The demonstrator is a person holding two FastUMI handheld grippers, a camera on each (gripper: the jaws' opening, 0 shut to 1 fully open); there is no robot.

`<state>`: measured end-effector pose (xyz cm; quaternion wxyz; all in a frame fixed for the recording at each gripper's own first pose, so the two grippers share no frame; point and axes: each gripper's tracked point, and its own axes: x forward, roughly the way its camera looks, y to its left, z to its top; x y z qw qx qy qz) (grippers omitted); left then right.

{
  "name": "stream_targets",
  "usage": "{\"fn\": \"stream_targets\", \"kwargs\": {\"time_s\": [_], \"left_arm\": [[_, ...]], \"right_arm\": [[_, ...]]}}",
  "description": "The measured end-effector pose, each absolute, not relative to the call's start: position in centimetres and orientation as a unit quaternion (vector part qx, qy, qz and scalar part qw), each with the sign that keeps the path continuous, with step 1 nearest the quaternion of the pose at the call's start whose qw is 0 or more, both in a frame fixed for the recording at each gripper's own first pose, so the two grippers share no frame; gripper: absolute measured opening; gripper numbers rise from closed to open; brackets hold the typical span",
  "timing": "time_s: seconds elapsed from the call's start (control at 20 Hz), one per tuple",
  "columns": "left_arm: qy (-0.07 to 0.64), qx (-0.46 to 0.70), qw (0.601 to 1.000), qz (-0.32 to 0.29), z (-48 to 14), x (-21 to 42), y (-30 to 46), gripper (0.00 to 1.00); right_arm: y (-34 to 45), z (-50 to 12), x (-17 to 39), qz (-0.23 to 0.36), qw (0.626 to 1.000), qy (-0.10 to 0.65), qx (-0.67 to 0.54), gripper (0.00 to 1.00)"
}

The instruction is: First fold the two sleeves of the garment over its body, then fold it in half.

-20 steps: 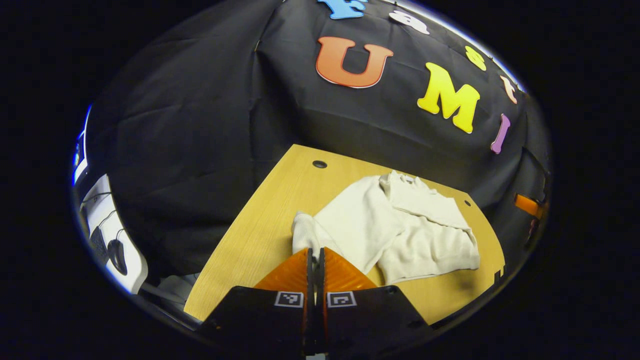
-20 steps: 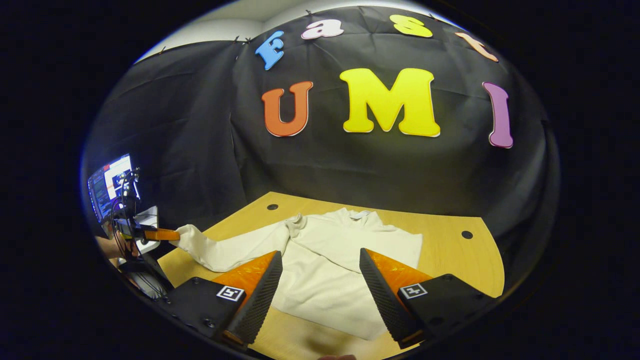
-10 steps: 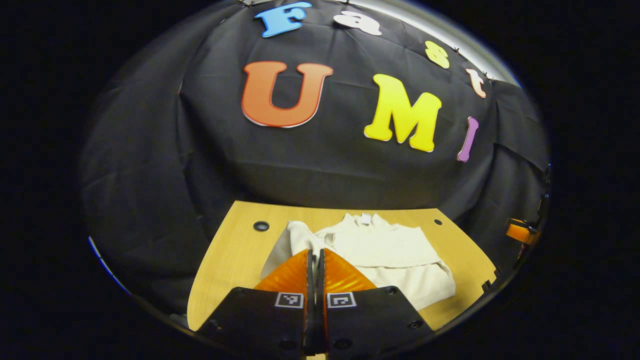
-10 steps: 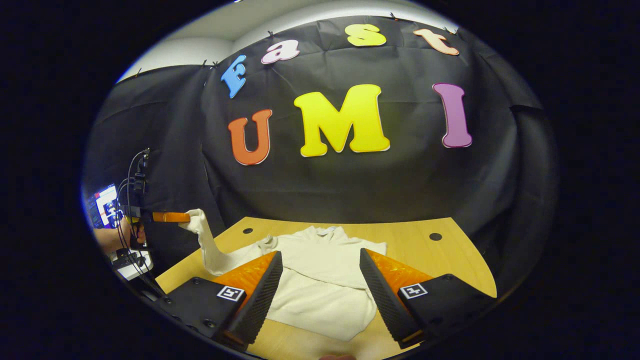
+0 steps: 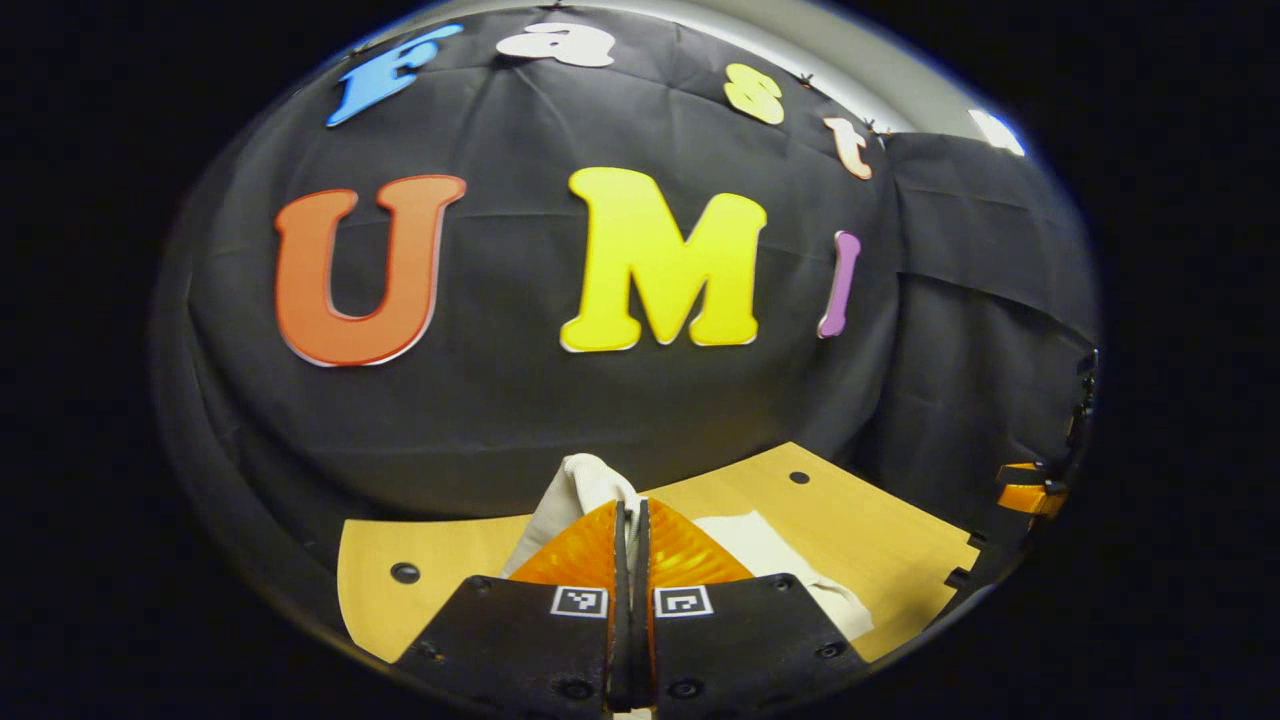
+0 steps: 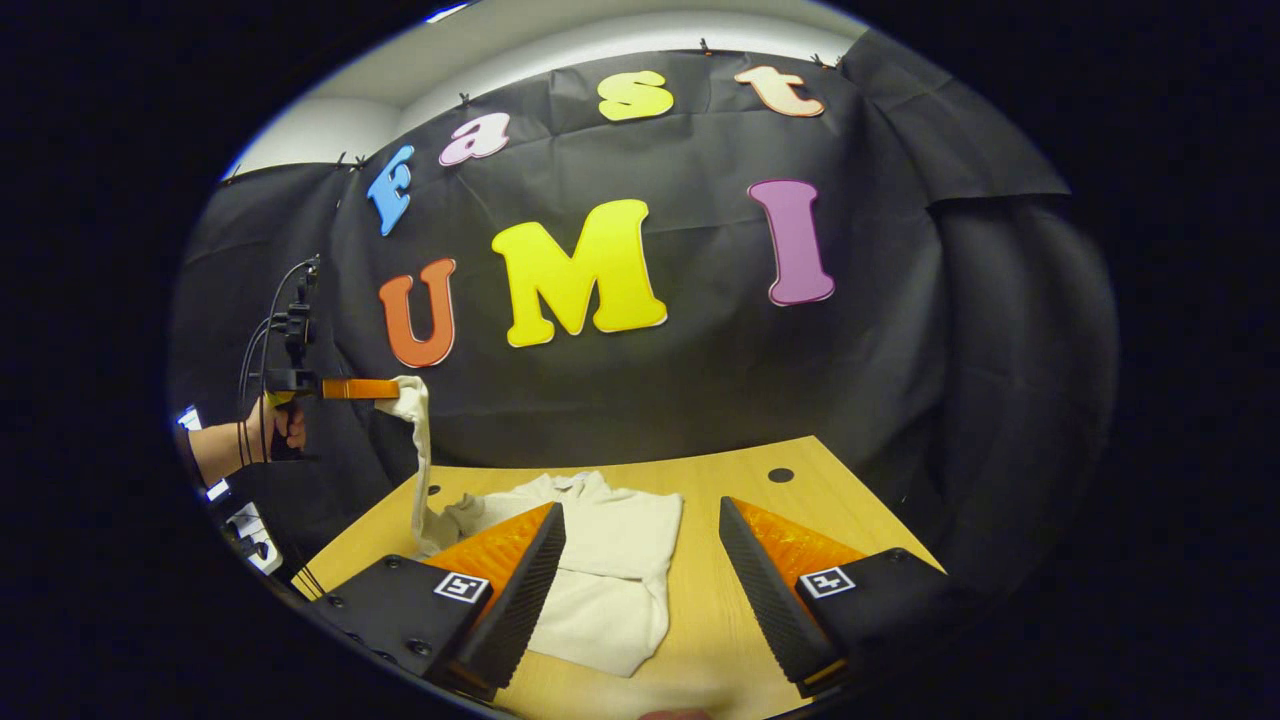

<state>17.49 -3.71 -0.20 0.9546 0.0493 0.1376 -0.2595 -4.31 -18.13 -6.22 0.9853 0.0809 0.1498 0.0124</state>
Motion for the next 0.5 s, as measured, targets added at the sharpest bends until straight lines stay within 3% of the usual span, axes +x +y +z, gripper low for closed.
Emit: {"fn": "stream_targets", "kwargs": {"time_s": [0.25, 0.5], "left_arm": [[0.162, 0.068, 0.924, -0.340, -3.6, 20.0, -14.2, 0.03], [0.213, 0.095, 0.888, -0.396, -11.8, 21.8, -22.8, 0.03]], "right_arm": [[-22.3, -6.1, -7.0, -0.039, 0.983, 0.154, 0.087, 0.96], [-25.4, -7.3, -9.6, -0.084, 0.978, 0.179, 0.066, 0.96]]}}
